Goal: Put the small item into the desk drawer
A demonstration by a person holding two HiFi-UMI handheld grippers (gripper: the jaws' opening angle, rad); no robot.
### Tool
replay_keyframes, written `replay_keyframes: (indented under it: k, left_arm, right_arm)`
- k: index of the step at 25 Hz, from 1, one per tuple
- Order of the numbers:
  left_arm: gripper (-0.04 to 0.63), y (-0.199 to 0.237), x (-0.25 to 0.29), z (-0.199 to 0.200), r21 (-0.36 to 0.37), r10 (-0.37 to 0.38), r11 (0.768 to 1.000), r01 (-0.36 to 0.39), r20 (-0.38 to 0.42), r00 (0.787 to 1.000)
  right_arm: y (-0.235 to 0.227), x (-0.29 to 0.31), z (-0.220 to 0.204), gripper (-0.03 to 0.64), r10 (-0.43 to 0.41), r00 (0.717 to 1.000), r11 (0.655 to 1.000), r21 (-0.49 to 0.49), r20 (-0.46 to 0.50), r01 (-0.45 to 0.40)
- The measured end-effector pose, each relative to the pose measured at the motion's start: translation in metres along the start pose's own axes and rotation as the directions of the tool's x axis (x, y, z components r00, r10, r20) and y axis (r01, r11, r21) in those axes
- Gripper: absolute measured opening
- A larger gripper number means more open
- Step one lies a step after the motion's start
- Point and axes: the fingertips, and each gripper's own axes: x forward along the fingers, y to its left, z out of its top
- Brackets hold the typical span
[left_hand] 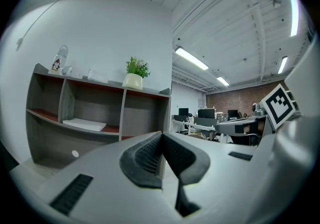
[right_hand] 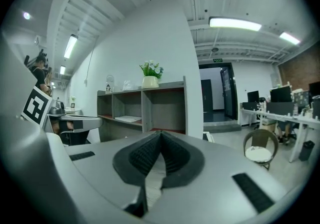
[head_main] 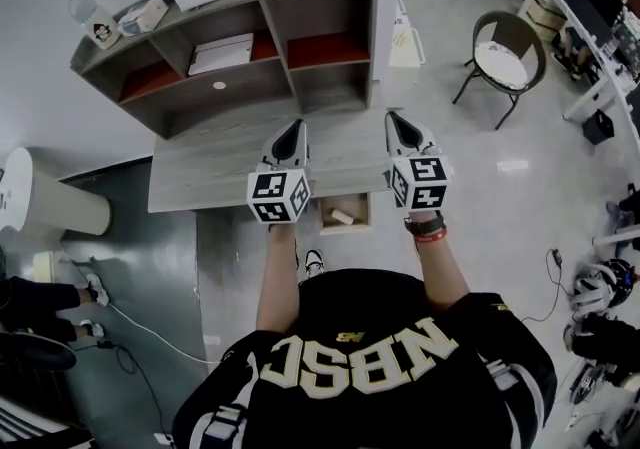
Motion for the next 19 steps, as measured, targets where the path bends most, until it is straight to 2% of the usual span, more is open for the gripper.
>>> replay_keyframes:
  k: [19]
  left_arm:
    - [0.014,-0.027,-0.008,-0.014,0.0,0.015,1.0,-0.015,0.011,1.0]
  right_arm:
    - [0.009,-0.018,-0.017,0.008,0.062,0.997,0.998,-0.023,-0.055,-0.063]
